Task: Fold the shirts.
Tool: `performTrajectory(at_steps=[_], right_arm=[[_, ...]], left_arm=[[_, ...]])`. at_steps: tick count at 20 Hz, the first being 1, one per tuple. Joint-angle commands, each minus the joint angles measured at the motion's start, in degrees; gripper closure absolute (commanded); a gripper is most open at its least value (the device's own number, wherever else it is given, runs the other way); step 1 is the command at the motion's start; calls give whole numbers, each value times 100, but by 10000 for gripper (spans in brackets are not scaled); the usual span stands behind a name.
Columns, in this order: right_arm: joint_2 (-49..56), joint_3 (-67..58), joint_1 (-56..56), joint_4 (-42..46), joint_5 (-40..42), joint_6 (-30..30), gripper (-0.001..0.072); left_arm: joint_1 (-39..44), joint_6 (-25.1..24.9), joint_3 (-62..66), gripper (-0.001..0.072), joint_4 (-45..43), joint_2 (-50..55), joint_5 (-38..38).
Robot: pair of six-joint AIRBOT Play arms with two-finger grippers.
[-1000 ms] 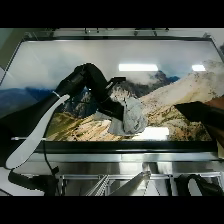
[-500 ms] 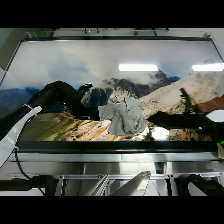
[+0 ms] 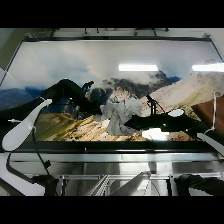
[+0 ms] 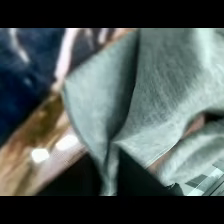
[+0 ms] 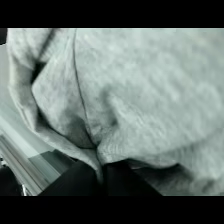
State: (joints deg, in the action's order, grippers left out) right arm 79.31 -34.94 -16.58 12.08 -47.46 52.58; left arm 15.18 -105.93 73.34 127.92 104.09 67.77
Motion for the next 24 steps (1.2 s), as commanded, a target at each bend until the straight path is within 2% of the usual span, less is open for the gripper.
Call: performTrajectory(at_steps=[1, 4, 6, 9, 12, 14, 16, 19, 22, 24], right_arm=[[57, -186, -68, -229, -275, -214, 695], [-772, -433, 133, -227, -970, -247, 696], [-1764, -828, 894, -229, -1757, -160, 695], [-3418, -1628, 2809, -232, -2516, 179, 695], [-4837, -2341, 4970, -236, -2671, 343, 695], [-5545, -2424, 5949, -426, -2564, 337, 695], [-5882, -2420, 5928, -446, -2212, 341, 695], [-5764, -2334, 5643, -442, -2282, 457, 694], [-5416, -1617, 5158, -442, -2424, 640, 694], [-5158, -673, 4581, -431, -1908, 835, 694]], left_arm=[[105, -31, 313, 690, 240, 203, 321], [-22, -494, 678, 692, 1158, -146, 800], [-343, -684, 1104, 692, 1891, -802, 1438], [-1045, -708, 1871, 691, 2559, -2306, 1860], [-1915, -798, 2732, 691, 2623, -3923, 1775], [-2599, -807, 3084, 691, 2612, -4743, 1816], [-3407, -815, 3152, 691, 2597, -5342, 1919], [-4277, -872, 2518, 690, 2568, -5803, 2114], [-4107, -874, 1250, 690, 2533, -5751, 2133], [-3657, -1095, 514, 690, 2428, -5322, 2103]])
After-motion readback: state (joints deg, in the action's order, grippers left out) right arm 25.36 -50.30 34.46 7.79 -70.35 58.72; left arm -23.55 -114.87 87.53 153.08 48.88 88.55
